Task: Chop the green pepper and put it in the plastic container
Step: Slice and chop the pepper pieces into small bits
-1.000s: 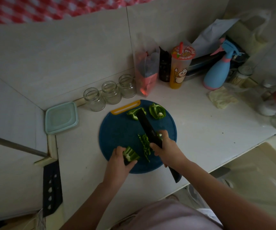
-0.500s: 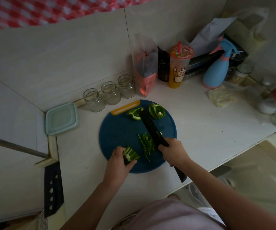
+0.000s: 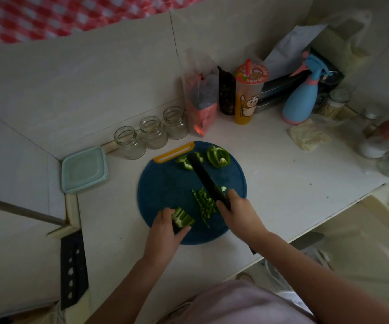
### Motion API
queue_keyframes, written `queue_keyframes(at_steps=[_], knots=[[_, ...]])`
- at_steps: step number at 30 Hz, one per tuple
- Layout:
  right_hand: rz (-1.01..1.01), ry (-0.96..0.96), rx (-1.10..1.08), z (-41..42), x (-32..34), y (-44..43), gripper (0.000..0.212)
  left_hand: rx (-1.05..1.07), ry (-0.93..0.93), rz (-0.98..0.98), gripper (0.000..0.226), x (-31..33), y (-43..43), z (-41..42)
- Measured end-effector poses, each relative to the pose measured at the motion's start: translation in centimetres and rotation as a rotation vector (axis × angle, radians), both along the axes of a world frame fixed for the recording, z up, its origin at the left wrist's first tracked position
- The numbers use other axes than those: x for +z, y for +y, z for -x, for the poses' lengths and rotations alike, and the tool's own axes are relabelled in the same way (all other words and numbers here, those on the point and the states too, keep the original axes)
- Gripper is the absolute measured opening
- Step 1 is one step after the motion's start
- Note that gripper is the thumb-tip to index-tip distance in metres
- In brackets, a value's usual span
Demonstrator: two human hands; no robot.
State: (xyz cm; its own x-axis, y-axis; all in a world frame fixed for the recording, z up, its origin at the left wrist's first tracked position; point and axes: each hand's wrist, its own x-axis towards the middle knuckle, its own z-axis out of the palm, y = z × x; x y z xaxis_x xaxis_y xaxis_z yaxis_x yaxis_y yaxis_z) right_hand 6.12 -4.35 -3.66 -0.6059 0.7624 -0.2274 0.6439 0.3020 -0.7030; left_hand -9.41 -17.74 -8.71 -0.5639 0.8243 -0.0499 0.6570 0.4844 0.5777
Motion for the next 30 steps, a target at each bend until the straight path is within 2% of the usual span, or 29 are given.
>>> queue_keyframes(at_steps=[9, 13, 16, 30], knots=[[-0.121, -0.315, 0.305, 0.7, -2.2, -5.4, 0.032, 0.005, 0.011, -0.015, 0.044, 0.2, -0.1, -0.4], [-0.208, -0.386, 0.37, 0.7, -2.2, -5.6, 0.041, -0.022, 0.065, -0.001, 0.043, 0.3, 0.0, -0.6], [-0.202, -0.391, 0.389, 0.9, -2.2, -5.6, 0.046, -0.041, 0.081, 0.011, 0.042, 0.5, 0.1, -0.4], [-0.013, -0.336, 0.296, 2.0, -1.8, -5.4, 0.03, -0.028, 0.04, 0.091, 0.05, 0.8, 0.8, 0.1]])
